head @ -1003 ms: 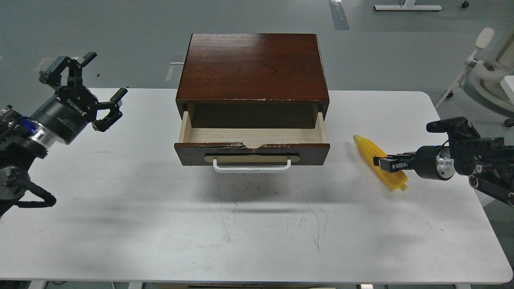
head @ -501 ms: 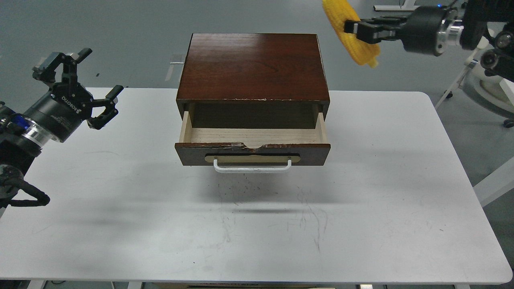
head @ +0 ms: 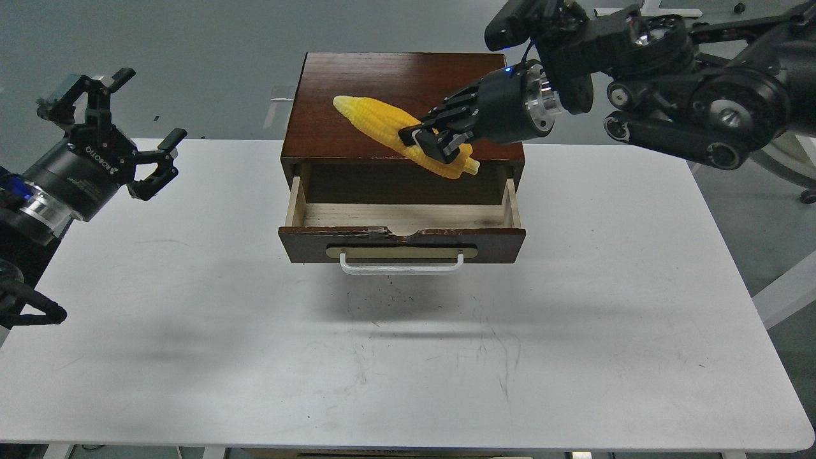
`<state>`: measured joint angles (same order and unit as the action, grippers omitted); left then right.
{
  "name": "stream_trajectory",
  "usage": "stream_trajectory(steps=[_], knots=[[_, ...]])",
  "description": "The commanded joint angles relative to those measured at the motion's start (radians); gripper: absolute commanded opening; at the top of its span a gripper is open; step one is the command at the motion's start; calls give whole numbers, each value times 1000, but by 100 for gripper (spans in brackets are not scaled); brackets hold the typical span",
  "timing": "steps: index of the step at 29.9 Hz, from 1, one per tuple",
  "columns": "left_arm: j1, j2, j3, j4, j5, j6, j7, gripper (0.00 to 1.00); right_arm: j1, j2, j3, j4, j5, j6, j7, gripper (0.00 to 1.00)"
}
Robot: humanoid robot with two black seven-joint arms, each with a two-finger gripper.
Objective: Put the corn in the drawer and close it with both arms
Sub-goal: 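Lift the corn cob with the right gripper and carry it over the drawer, then lower the corn into the open drawer and release it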
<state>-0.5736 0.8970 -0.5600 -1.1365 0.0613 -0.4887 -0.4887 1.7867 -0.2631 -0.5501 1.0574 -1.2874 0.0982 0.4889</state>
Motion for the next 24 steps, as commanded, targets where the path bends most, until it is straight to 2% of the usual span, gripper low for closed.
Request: stream_trajectory(steps=[1, 8, 10, 12, 17, 18, 20, 24], knots=[[0, 0, 0, 0, 0, 0, 0, 99, 0, 65, -66, -42, -98, -70, 0, 0], [0, 0, 0, -2, 2, 0, 0, 99, -15, 119, -116, -60, -107, -95, 0, 3], [0, 0, 0, 0, 2, 0, 0, 99, -30, 128, -117, -71, -105, -95, 0, 9], [0, 2, 0, 0, 0, 0, 0, 99, -47, 133, -117, -77, -105, -97, 0, 19], [1, 5, 0, -2, 0, 0, 0, 99, -73, 140, -117, -96, -105, -100, 0, 34], [1, 5, 0, -2, 2, 0, 0, 99, -76, 140, -117, -99, -104, -104, 0, 48], [1, 5, 0, 0, 2, 0, 0, 99, -78, 139, -117, -97, -98, -115, 0, 65], [1, 7, 0, 0, 0, 0, 0, 99, -75, 136, -111, -93, -89, -120, 0, 78]])
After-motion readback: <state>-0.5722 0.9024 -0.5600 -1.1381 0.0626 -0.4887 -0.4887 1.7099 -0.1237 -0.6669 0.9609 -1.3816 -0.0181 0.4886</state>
